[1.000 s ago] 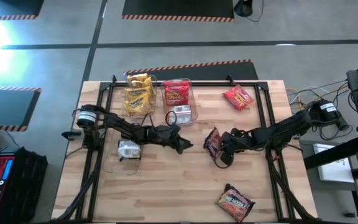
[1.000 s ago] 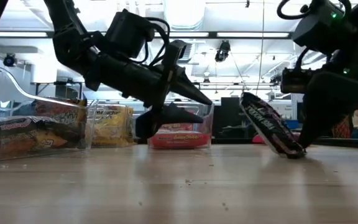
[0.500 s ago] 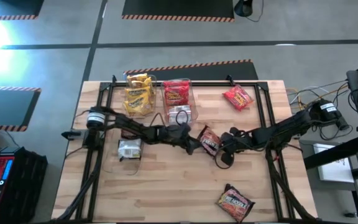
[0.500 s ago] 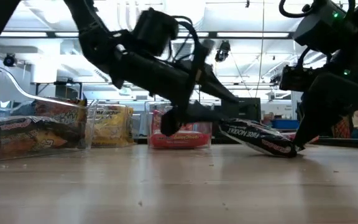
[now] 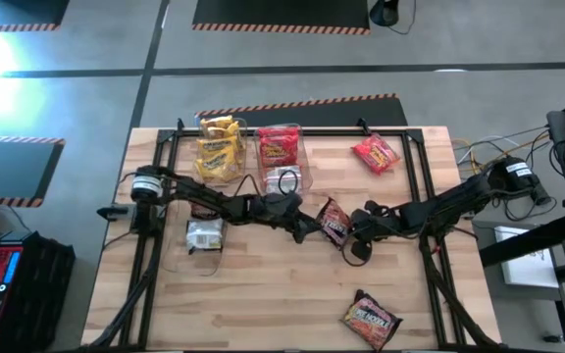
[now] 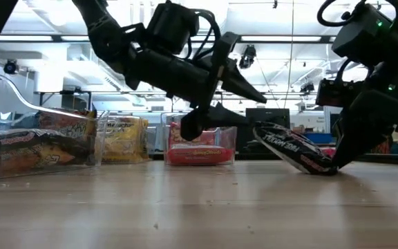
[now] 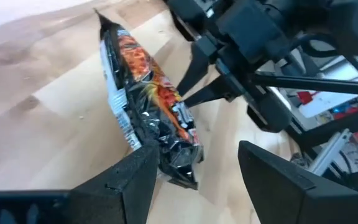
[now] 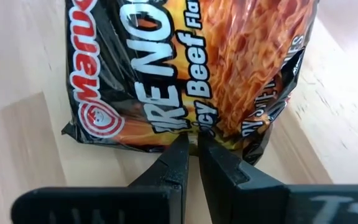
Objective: Sort Maruchan noodles
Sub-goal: Put the black noodle pack into the bottom transparent bin
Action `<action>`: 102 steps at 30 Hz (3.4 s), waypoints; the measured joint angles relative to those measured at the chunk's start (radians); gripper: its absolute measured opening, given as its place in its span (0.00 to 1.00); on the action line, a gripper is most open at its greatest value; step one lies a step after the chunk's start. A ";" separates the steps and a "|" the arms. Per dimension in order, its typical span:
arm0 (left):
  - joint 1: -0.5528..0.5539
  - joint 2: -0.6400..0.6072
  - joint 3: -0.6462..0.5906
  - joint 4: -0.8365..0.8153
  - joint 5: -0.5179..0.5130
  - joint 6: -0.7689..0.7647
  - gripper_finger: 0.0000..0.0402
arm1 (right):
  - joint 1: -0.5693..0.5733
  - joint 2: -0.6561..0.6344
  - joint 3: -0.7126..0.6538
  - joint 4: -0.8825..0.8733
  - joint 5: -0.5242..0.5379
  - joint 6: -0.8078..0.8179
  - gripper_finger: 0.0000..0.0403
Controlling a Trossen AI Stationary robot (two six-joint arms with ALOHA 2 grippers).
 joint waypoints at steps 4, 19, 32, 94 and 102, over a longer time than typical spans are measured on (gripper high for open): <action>0.001 -0.003 -0.002 -0.003 -0.038 -0.008 0.51 | 0.000 0.000 -0.024 0.059 0.000 0.000 0.08; 0.009 0.003 -0.003 -0.074 -0.106 -0.109 0.51 | 0.000 0.001 -0.026 0.074 -0.006 -0.023 0.08; 0.008 0.009 -0.003 -0.084 -0.102 -0.176 0.51 | -0.005 0.002 -0.015 0.134 0.016 -0.095 0.08; -0.015 0.051 -0.005 -0.034 -0.150 -0.337 0.51 | -0.014 0.366 0.056 0.267 -0.011 -0.169 0.02; -0.015 0.052 -0.005 -0.019 -0.147 -0.314 0.50 | -0.014 0.367 0.056 0.284 -0.011 -0.169 0.02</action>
